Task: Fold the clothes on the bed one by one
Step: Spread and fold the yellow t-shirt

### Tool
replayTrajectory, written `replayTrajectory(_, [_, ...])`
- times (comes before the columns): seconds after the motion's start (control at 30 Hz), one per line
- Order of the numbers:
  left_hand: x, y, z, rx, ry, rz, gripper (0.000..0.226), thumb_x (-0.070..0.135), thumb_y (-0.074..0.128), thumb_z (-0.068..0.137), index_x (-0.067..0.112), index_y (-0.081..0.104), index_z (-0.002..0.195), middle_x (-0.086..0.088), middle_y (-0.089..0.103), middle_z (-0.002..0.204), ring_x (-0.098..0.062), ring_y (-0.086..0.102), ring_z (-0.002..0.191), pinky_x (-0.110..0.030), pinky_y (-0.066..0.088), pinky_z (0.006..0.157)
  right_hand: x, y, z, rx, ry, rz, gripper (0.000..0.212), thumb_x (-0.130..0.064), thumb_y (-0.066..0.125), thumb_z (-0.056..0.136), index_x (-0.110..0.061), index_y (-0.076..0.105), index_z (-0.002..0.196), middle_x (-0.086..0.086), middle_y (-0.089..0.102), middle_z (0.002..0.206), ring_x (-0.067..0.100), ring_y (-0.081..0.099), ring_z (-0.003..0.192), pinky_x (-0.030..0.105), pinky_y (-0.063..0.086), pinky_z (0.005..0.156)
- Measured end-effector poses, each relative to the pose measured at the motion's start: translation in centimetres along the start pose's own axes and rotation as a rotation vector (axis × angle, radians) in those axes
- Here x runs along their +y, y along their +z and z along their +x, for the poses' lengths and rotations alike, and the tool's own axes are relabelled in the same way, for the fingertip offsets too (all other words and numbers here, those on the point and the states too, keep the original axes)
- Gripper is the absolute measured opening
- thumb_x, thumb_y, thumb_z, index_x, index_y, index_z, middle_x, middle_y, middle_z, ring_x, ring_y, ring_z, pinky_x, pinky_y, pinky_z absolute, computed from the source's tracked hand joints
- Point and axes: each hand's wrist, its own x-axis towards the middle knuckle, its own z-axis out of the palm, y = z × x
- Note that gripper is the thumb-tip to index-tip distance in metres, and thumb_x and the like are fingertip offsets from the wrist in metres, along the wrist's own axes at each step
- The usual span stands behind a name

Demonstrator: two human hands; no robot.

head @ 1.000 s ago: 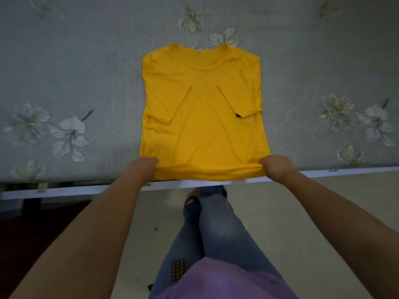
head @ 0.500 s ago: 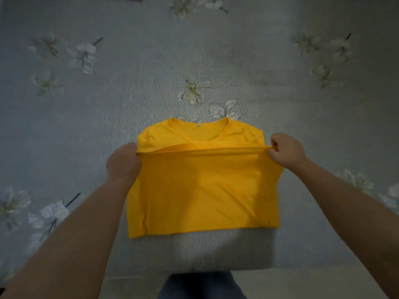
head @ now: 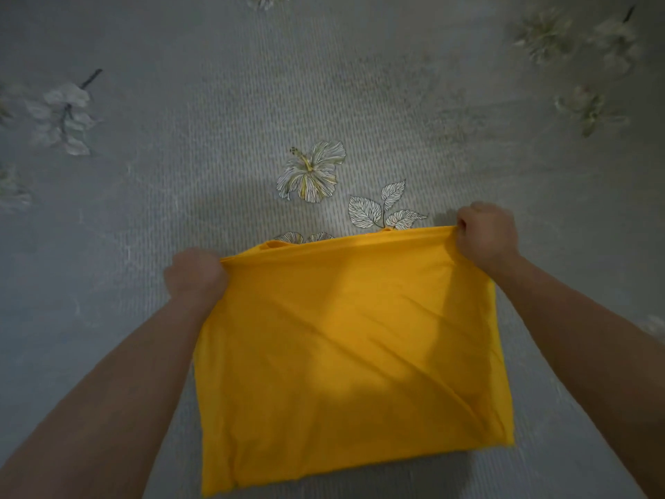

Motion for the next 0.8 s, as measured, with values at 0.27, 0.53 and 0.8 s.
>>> replayTrajectory(0.27, [0.4, 1.1, 2.3, 0.064, -0.148, -0.066, 0.032, 0.010, 0.042, 0.091, -0.003, 0.043, 0.120, -0.025, 0.048, 0.124, -0.040, 0.044, 0.114, -0.047, 0.032, 0.096, -1.6, 3.1, 2.2, -0.045, 0.176, -0.157, 0.027, -0.007, 0.041, 0.088, 0.001, 0.052, 0.111, 0.022, 0.050, 0.119, 0.034, 0.041, 0.115, 0.043, 0.021, 0.105])
replayTrajectory(0.53, [6.5, 2.7, -2.7, 0.175, 0.470, -0.027, 0.041, 0.004, 0.036, 0.091, 0.001, 0.040, 0.131, -0.022, 0.032, 0.143, -0.035, 0.026, 0.133, -0.043, 0.016, 0.108, 0.9, 2.9, -7.9, 0.105, 0.386, 0.370, 0.038, -0.017, 0.056, 0.085, 0.013, 0.052, 0.109, 0.032, 0.052, 0.110, 0.043, 0.049, 0.105, 0.047, 0.036, 0.088])
replayTrajectory(0.8, [22.4, 4.3, -9.5, 0.039, 1.140, 0.163, 0.037, 0.008, 0.036, 0.092, 0.008, 0.042, 0.129, -0.015, 0.039, 0.137, -0.031, 0.040, 0.121, -0.042, 0.030, 0.093, 1.3, 5.9, -23.1, -0.153, 0.699, 0.450, 0.035, -0.012, 0.072, 0.077, 0.008, 0.062, 0.103, 0.027, 0.061, 0.099, 0.039, 0.056, 0.097, 0.043, 0.041, 0.081])
